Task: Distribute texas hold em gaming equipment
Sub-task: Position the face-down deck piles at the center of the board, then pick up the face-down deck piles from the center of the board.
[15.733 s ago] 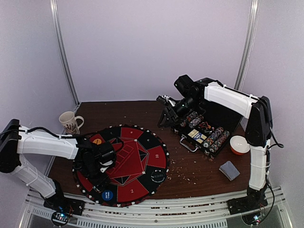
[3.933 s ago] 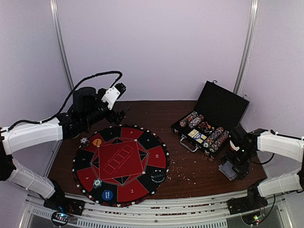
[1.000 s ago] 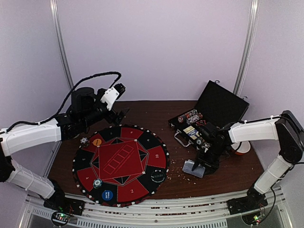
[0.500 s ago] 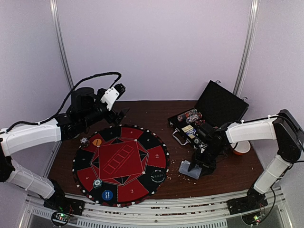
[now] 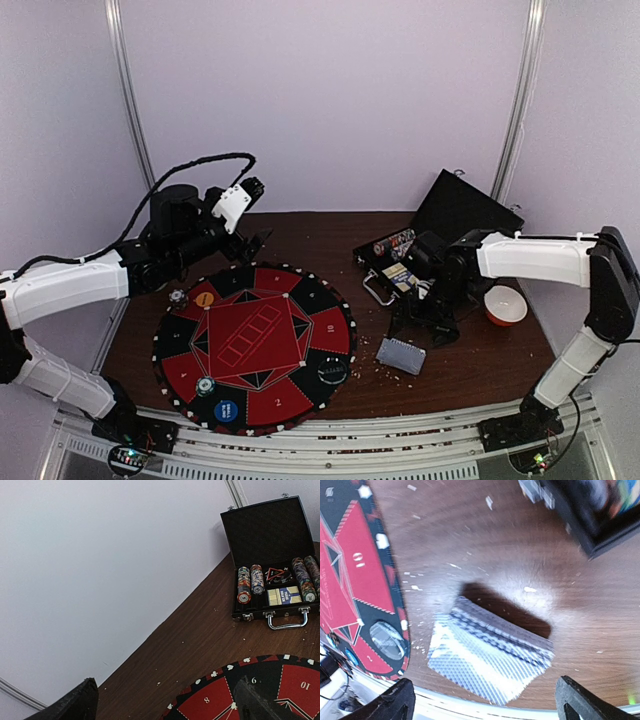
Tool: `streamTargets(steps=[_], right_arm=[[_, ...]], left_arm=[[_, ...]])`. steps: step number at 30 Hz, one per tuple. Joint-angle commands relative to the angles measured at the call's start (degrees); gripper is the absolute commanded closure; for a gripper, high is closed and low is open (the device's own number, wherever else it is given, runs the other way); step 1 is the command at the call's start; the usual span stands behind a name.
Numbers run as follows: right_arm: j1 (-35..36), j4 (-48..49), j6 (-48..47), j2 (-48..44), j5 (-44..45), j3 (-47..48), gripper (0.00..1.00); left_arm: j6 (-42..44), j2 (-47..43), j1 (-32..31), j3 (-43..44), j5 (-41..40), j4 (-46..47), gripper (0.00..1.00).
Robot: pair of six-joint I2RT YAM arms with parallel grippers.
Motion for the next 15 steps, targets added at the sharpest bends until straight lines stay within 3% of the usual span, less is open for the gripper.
streamTargets(steps=[1,4,9,13,15], right_arm=[[0.06,-10.19,-7.19,-3.03,7.28,6.03,0.00],[0.15,-12.22,-14.45,-2.26,11.09,12.28,0.00],[1.21,-6.64,-39.24,-0.29,19.54,22.76,0.03],[3.83,4.53,-59.62,-5.54,16.96,17.24,0.02],[4.99,5.57,-68.84,-8.61,12.23,11.41,0.00]], left_arm=[[0.96,-1.54,0.36,-0.42,0.86,2.35,0.02],[1.16,-1.59,0.38,-0.52,0.86,2.34,0.02],[1.29,-1.65,0.37,-0.58,1.15,2.34,0.02],[1.23,-1.75,0.39,-0.54,1.03,2.09,0.02],[1.25,-1.78,0.33,-0.55,1.03,2.04,0.02]])
